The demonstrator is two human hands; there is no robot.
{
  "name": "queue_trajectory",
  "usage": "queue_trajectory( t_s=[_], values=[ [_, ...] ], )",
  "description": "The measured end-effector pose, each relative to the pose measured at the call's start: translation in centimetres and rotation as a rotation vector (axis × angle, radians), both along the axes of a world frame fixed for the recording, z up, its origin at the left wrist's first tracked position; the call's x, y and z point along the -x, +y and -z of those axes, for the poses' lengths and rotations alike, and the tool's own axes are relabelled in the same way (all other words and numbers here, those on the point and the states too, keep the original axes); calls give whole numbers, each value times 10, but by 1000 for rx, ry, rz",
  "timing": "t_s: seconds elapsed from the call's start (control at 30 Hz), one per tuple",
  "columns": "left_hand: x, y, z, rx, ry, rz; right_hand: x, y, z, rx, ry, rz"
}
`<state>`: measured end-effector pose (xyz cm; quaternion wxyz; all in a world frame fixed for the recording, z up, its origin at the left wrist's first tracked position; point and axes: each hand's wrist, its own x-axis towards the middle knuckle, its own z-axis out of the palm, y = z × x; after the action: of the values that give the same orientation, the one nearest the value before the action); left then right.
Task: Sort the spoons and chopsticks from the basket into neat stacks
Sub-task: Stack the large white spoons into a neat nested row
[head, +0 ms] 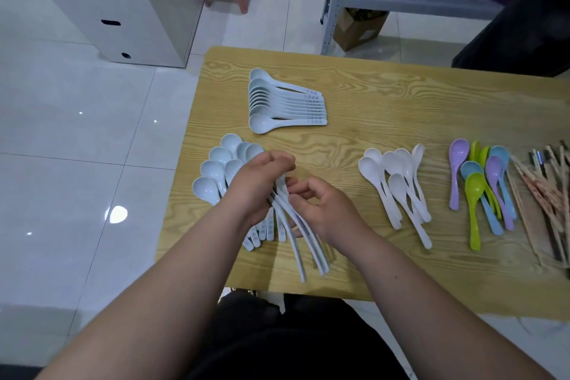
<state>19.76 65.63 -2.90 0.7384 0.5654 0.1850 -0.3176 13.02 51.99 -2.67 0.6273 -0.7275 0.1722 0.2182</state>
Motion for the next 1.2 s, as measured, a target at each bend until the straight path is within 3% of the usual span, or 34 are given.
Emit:
queue_trajectory(
  t_s=[0.1, 0.23, 0.33, 0.47, 0.57, 0.8, 0.9, 1.0, 1.2],
  values=[
    [-4, 22, -9, 56, 24, -100, 0, 22, 1, -233, 224, 31],
    [-16, 56, -9, 58, 93, -225, 13, 36, 9, -607, 539, -83],
    [-20, 74, -7, 91, 111, -267, 17, 55, 12, -711, 543, -103],
    [-21, 90, -6, 147, 98, -253, 15, 75, 14, -700, 489, -29],
    [-25, 103, -6, 83, 57, -80, 12, 73, 15, -552, 411, -40],
    [-42, 112, 4, -301, -201, 371, -15, 28, 3, 201, 125, -268],
    [-51, 102, 10, -497, -372, 506, -36, 3, 3, 316, 8, -393],
    [-64, 85, 19, -647, -495, 508, -61, -19, 11, 396, -39, -413],
    [-96, 48, 49, -723, -669, 401, -119, -60, 40, 546, -160, -403]
  ],
)
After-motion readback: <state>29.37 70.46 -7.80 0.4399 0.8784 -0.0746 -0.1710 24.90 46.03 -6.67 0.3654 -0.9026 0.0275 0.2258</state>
